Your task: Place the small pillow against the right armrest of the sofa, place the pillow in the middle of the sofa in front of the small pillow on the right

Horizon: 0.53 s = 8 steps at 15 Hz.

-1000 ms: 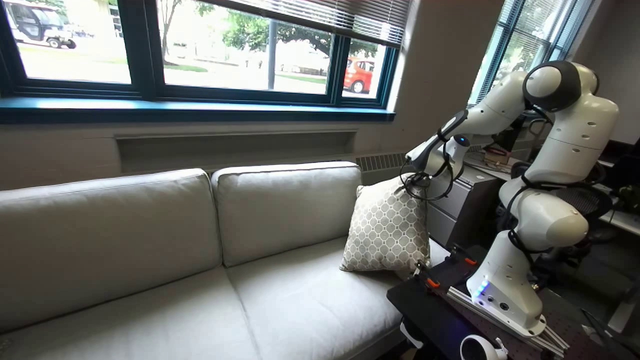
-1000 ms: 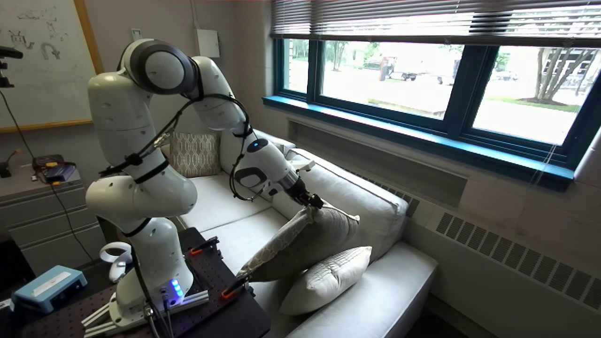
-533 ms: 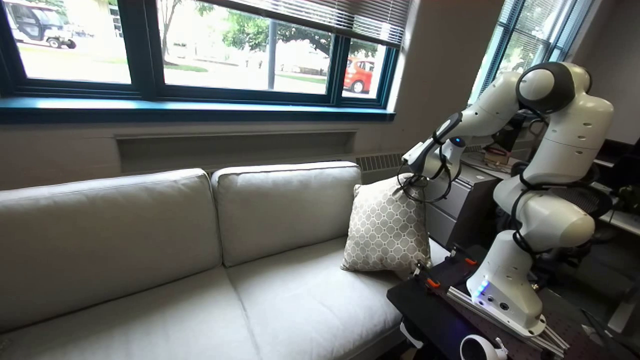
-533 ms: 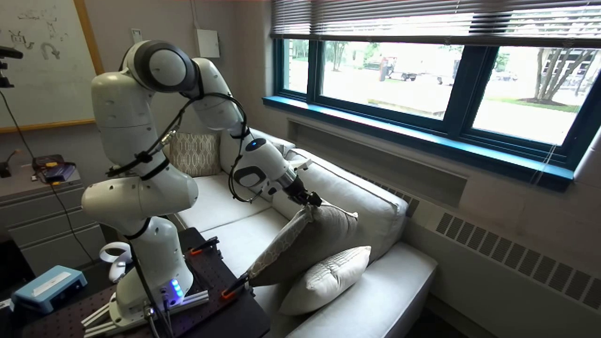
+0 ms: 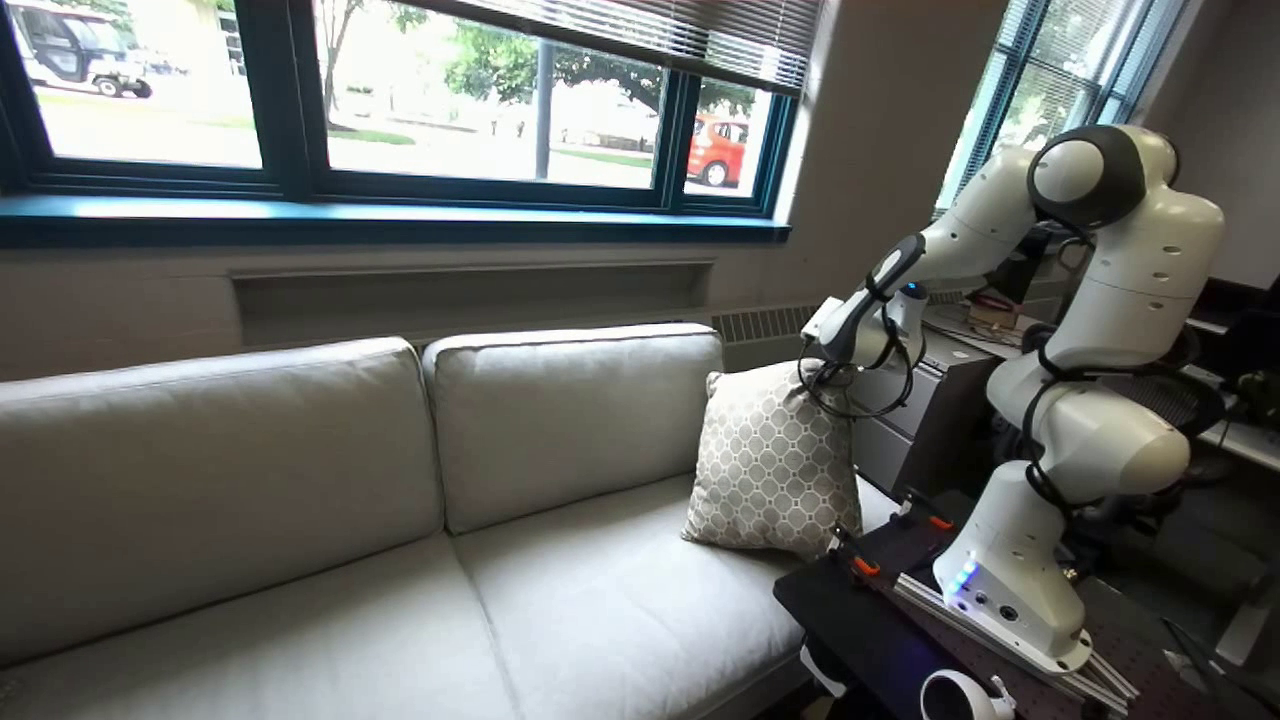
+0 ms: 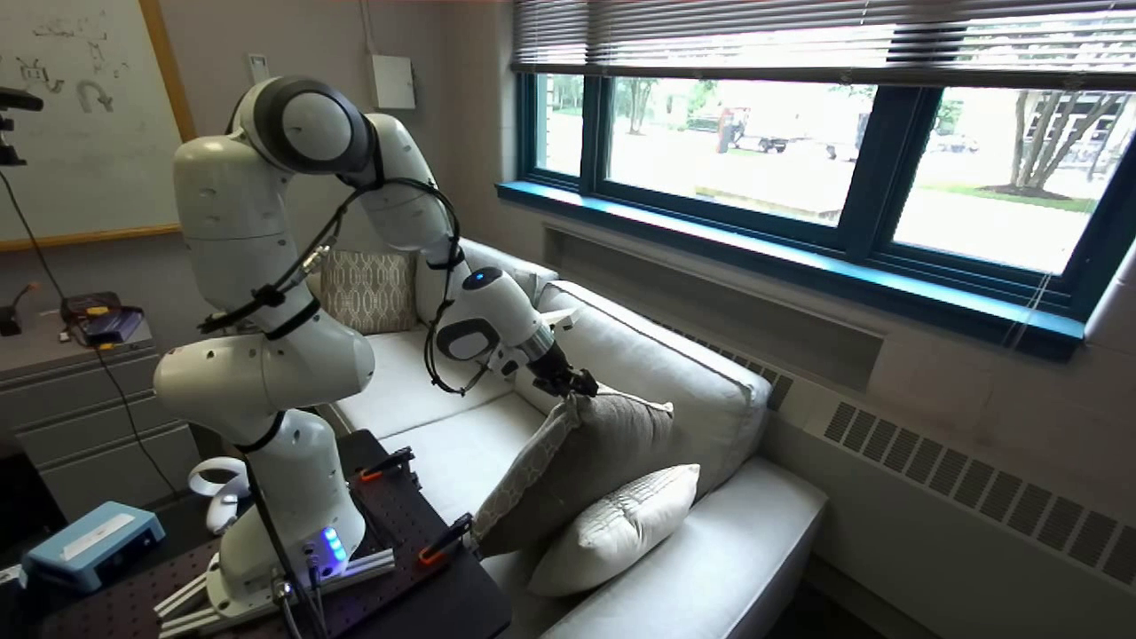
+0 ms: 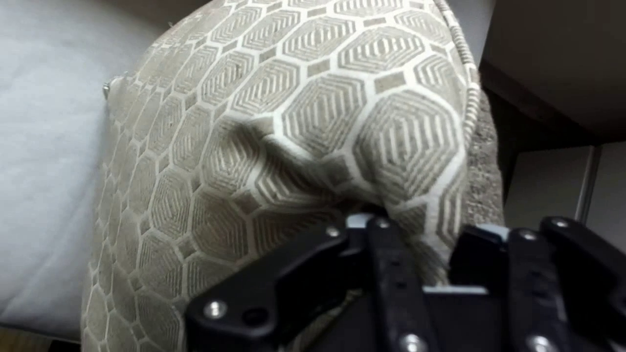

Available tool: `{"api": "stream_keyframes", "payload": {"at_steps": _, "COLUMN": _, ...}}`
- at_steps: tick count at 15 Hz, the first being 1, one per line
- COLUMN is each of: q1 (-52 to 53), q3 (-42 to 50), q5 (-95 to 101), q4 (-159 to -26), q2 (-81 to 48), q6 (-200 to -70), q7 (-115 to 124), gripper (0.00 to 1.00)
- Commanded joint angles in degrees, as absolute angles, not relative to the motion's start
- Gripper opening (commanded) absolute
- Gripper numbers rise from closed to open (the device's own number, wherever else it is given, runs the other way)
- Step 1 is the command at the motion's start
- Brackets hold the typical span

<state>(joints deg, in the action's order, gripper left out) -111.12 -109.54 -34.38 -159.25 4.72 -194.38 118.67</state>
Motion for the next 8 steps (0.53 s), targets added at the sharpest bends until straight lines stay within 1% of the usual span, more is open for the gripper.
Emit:
{"api": "stream_keyframes", "payload": {"at_steps": 1, "q1": -113.15, "q3": -113.69, "q5": -27.69, "q4": -153.45, "q2": 7.31, "q6": -185.93, "q7": 119.69, "gripper": 0.01}}
{"api": "stream_keyframes", "payload": {"at_steps": 5, "q1": -117.43, "q3": -119.91, "q5": -25.66, "q4": -145.82, "q2": 13.36, "q6": -176.12, "q7": 119.03, "gripper": 0.02}}
{"api": "stream_keyframes", "payload": {"at_steps": 8, "q1": -125.94, "q3": -128.67, "q5": -27.99, "q4": -139.71, "q2": 18.11, "q6": -171.77, "q7": 116.86, "gripper": 0.02}}
